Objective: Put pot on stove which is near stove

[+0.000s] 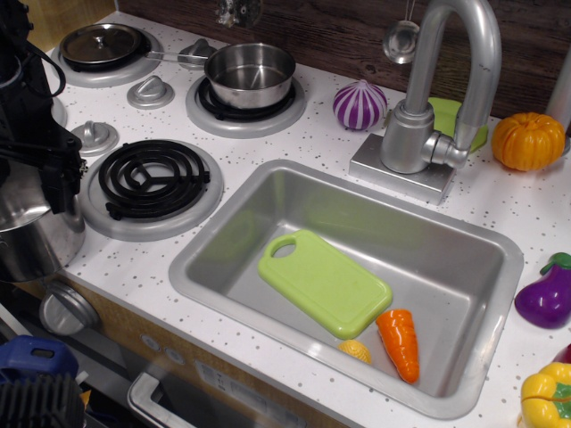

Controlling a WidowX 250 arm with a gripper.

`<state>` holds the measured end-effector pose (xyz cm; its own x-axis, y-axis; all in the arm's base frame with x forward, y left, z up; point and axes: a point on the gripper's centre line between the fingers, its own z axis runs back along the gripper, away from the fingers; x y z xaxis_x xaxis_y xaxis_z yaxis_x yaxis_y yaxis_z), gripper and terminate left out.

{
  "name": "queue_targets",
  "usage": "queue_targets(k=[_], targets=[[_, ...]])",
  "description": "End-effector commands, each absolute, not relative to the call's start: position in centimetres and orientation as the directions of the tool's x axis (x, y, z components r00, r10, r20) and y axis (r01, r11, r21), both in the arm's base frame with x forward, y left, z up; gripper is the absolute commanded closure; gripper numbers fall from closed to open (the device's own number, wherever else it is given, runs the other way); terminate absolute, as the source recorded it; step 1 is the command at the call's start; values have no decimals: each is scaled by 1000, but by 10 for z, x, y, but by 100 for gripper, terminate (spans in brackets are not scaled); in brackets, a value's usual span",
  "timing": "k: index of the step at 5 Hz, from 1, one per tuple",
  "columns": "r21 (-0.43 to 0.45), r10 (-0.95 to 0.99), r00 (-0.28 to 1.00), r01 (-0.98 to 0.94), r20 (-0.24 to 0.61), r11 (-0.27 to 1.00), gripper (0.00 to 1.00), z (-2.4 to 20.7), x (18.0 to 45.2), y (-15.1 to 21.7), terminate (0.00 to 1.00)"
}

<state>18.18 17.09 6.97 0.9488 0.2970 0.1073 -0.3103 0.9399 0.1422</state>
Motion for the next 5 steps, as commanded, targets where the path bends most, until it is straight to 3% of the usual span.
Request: queue_targets(k=[1, 5], targets=[[142, 297, 949, -310, 107, 940, 0, 70, 182, 171, 0], [83, 282, 952, -293, 122, 953, 0, 41, 172, 167, 0]])
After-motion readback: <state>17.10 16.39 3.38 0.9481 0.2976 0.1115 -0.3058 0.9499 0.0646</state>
